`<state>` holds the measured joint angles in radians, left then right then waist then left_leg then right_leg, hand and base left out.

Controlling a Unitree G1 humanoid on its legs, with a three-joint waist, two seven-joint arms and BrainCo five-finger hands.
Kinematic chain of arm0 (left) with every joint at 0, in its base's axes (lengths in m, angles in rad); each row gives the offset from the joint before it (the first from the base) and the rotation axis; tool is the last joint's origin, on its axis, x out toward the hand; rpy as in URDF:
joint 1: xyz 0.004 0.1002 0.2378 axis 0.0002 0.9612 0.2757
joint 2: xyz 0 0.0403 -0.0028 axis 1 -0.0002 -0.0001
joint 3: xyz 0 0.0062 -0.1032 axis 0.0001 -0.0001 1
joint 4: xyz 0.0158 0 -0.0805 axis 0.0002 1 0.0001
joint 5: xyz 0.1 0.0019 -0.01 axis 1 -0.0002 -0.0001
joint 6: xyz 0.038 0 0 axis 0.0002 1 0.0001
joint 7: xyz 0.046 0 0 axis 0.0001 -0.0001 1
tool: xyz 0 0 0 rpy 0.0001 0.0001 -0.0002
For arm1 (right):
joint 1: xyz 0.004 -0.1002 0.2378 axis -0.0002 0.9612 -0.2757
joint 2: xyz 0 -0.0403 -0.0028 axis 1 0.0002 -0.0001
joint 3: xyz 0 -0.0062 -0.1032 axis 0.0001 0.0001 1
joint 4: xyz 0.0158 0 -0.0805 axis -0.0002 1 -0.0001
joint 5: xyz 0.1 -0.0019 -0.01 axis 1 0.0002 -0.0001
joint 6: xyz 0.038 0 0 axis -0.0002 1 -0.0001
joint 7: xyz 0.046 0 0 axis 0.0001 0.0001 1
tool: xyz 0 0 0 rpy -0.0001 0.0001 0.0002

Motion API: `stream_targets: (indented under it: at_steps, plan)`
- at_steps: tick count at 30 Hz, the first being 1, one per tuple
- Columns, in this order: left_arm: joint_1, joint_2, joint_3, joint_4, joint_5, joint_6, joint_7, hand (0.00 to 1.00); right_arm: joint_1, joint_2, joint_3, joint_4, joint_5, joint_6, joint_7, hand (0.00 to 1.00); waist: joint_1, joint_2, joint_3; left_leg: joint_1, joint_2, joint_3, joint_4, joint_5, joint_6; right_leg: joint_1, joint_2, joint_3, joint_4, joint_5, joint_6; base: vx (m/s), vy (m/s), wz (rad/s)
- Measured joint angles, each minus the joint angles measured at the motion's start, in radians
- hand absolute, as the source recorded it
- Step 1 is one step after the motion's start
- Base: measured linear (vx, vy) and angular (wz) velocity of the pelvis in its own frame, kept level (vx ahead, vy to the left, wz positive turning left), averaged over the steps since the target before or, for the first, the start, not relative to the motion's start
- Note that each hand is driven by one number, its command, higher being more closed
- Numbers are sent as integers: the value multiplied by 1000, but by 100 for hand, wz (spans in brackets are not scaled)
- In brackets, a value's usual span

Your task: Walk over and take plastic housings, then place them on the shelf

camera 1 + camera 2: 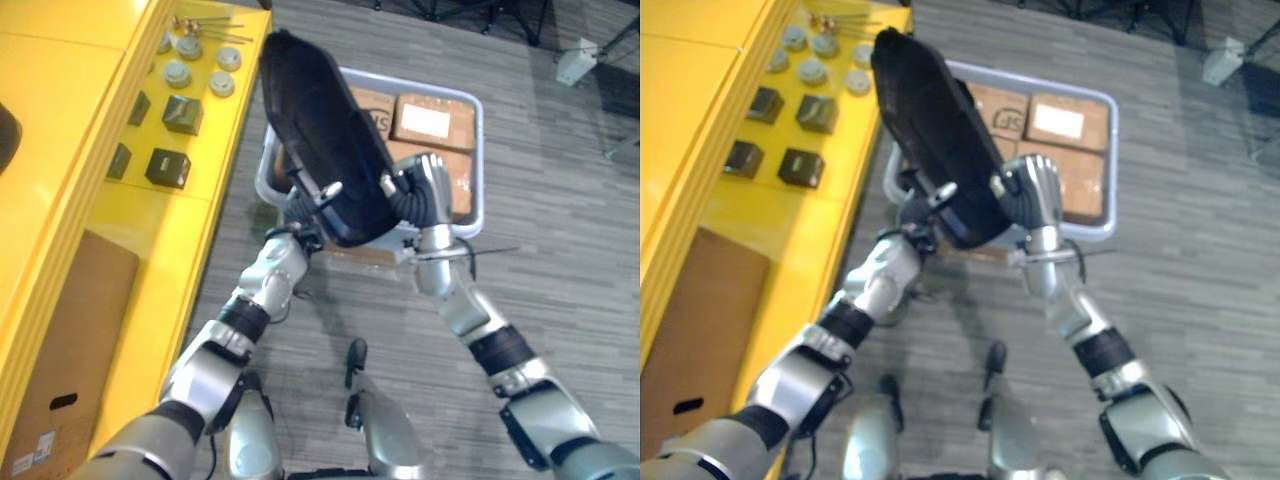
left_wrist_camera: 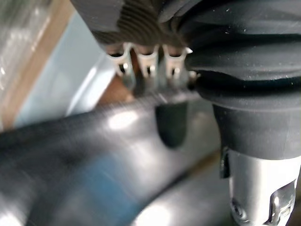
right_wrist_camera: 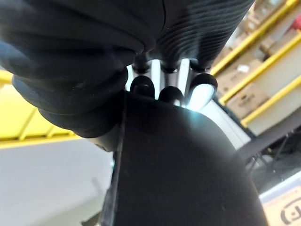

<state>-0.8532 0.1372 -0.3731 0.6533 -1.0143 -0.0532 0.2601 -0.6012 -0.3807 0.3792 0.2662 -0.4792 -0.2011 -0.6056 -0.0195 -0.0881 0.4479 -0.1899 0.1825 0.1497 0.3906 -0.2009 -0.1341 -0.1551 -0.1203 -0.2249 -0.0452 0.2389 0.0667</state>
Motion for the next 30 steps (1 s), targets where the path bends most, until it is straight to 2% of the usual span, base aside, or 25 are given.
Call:
stream_targets:
  at_steps: [2,7,9,12,20,21,26,30]
  plan:
    - [6,-2,4,0,-80,-38,-20,100,26,14,0,-12,3,0,3,100,0,0,-1,0,0,1,0,0,0,0,0,1,0,0,0,0,0,0]
    - [73,-20,7,0,-138,-65,-89,100,92,37,10,-12,15,-1,3,100,0,-2,-55,9,-2,6,-16,0,-1,1,-1,4,-5,0,0,0,0,-2]
    - [85,-28,7,0,-190,-86,-109,100,105,43,20,-13,32,-17,-1,100,1,-3,-73,16,-2,12,-20,0,-1,3,-1,8,-6,0,0,-5,9,-6]
    - [86,-28,8,0,-195,-115,-121,100,125,49,25,-32,34,-30,-7,100,1,-3,-76,20,-1,11,-21,2,-2,7,-1,7,-6,0,0,-24,20,0]
    - [143,-28,4,-11,-181,-142,-175,100,172,64,43,-55,34,-39,-29,100,-1,-7,-83,57,-6,17,-57,11,-4,36,-2,6,-28,1,1,3,11,0]
    - [161,-28,4,-23,-174,-144,-176,100,181,64,47,-56,33,-42,-29,0,-1,-8,-83,70,-7,19,-68,12,-5,45,-2,6,-33,2,1,47,29,-1]
    - [255,-27,-4,-81,-110,-159,-190,100,224,79,66,-68,38,-90,-37,0,0,-8,-107,91,-13,21,-98,21,-6,52,-3,3,-34,-2,2,35,24,1]
    - [357,-25,-33,-141,39,-160,-181,100,274,90,74,-87,69,-163,-25,0,6,-8,-150,137,-22,18,-137,32,-5,86,-9,-4,-35,-6,4,20,25,6]
